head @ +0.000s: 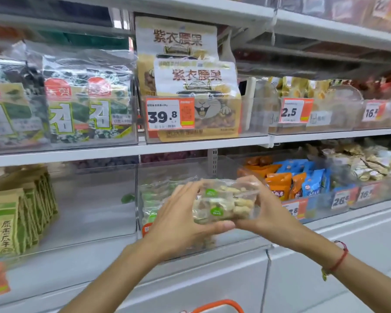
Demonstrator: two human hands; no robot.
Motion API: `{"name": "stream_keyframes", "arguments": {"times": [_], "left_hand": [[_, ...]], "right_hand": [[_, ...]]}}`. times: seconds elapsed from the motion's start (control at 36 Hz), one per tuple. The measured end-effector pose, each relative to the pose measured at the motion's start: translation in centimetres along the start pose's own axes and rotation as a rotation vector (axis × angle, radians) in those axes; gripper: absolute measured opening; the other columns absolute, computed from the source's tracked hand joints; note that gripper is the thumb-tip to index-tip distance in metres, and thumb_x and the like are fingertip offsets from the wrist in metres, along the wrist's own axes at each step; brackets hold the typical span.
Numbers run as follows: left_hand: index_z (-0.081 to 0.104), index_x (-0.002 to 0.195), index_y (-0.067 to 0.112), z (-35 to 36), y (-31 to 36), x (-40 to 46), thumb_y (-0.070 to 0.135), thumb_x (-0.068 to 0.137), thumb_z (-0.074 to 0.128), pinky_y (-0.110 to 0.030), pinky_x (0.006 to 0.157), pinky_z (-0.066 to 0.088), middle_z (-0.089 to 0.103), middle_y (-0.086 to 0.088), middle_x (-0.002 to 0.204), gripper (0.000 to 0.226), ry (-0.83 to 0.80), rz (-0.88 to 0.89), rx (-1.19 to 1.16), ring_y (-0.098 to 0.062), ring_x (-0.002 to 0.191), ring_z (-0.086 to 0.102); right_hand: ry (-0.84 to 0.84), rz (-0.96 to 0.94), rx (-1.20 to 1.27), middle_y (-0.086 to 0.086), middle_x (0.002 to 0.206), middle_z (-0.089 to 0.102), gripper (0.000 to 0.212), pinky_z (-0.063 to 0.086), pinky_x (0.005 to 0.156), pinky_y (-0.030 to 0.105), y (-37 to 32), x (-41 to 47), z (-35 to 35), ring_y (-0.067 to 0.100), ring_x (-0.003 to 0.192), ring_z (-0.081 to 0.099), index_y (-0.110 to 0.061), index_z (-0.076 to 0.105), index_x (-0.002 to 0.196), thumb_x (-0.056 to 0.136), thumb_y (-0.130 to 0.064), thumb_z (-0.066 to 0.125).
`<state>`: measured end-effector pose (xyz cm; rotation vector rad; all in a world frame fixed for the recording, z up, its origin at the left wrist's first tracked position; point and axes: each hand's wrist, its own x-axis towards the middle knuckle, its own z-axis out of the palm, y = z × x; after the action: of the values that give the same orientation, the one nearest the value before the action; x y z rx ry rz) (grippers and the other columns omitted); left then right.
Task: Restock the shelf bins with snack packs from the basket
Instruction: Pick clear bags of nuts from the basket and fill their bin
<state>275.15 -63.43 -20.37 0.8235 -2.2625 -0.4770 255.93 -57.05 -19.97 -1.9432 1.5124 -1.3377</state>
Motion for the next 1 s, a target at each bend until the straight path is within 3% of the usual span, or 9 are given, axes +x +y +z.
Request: {"name": "stream_keyframes", "arguments": {"times": [0.14,0.22,0.33,0.5,0.61,0.69,0.78,0.89,1.0], "left_hand": [[0.039,0.132,0.044,-0.5,-2.5,3.9,0.079,0.082,0.019,-0.024,0.096,0.029,0.043,0.025,0.131,0.065,0.048,-0.055,0.1,0.003,0.121,0.035],[0.043,0.133,0.032,-0.4,-4.9,6.3,0.051,0.098,0.027,-0.029,0.096,0.034,0.049,0.013,0.135,0.043,0.076,-0.145,0.342,-0.007,0.122,0.04],[0.035,0.142,0.027,0.8,-7.9,10.0,0.039,0.101,0.031,-0.036,0.104,0.035,0.037,0.002,0.148,0.043,-0.085,-0.25,0.528,-0.022,0.134,0.034],[0.025,0.149,0.027,3.3,-9.7,14.3,0.034,0.103,0.027,-0.032,0.112,0.02,0.02,0.002,0.157,0.047,-0.294,-0.27,0.534,-0.021,0.142,0.021],[0.026,0.148,0.028,4.3,-11.6,15.2,0.036,0.103,0.02,-0.031,0.112,0.019,0.022,0.001,0.156,0.046,-0.344,-0.279,0.637,-0.021,0.141,0.023],[0.025,0.147,0.035,4.4,-13.4,15.1,0.042,0.103,0.014,-0.033,0.115,0.014,0.018,0.007,0.158,0.047,-0.33,-0.275,0.602,-0.018,0.143,0.021],[0.026,0.147,0.039,4.7,-15.0,14.9,0.047,0.101,0.013,-0.035,0.116,0.011,0.019,0.013,0.157,0.048,-0.275,-0.25,0.586,-0.015,0.144,0.021],[0.027,0.145,0.039,5.0,-15.8,14.8,0.054,0.096,0.009,-0.037,0.117,0.015,0.023,0.015,0.156,0.055,-0.257,-0.258,0.585,-0.015,0.142,0.022],[0.036,0.142,0.035,4.6,-14.2,14.7,0.045,0.101,0.021,-0.031,0.11,0.023,0.033,0.008,0.152,0.045,-0.227,-0.274,0.557,-0.018,0.138,0.03]], "right_hand": [[0.252,-0.089,-0.239,-0.012,0.101,0.066,0.069,0.054,0.079,0.03,2.2,2.7,-2.2,0.005,0.093,0.064,-0.033,0.045,0.118,0.063,-0.028,0.086],[0.268,-0.116,-0.524,-0.012,0.1,0.065,0.069,0.052,0.068,0.032,3.9,4.5,-2.1,0.012,0.087,0.064,-0.036,0.041,0.123,0.068,-0.037,0.082],[0.189,-0.103,-0.743,-0.008,0.107,0.057,0.075,0.052,0.068,0.037,7.0,7.3,-0.6,0.018,0.091,0.061,-0.04,0.034,0.133,0.071,-0.032,0.076],[0.096,0.098,-0.723,0.0,0.101,0.055,0.05,0.052,0.075,0.041,10.2,12.1,0.6,0.029,0.096,0.059,-0.028,0.045,0.108,0.067,-0.032,0.073],[0.011,0.163,-0.678,0.008,0.127,0.053,0.062,0.044,0.095,0.035,11.8,15.3,1.2,0.028,0.124,0.043,-0.021,0.053,0.119,0.065,-0.029,0.082],[-0.119,0.267,-0.596,0.005,0.135,0.049,0.079,0.045,0.095,0.033,12.4,17.4,1.8,0.025,0.122,0.048,-0.021,0.043,0.136,0.068,-0.027,0.084],[-0.215,0.313,-0.529,0.0,0.135,0.05,0.078,0.04,0.101,0.027,13.1,19.0,2.2,0.021,0.124,0.049,-0.019,0.046,0.132,0.065,-0.023,0.086],[-0.238,0.338,-0.636,-0.001,0.132,0.054,0.077,0.041,0.106,0.036,14.8,20.3,2.5,0.023,0.124,0.05,-0.025,0.051,0.128,0.061,-0.031,0.088],[-0.204,0.337,-0.681,0.0,0.132,0.057,0.073,0.042,0.101,0.032,16.4,20.9,3.6,0.022,0.123,0.052,-0.026,0.055,0.128,0.063,-0.036,0.086]]}}
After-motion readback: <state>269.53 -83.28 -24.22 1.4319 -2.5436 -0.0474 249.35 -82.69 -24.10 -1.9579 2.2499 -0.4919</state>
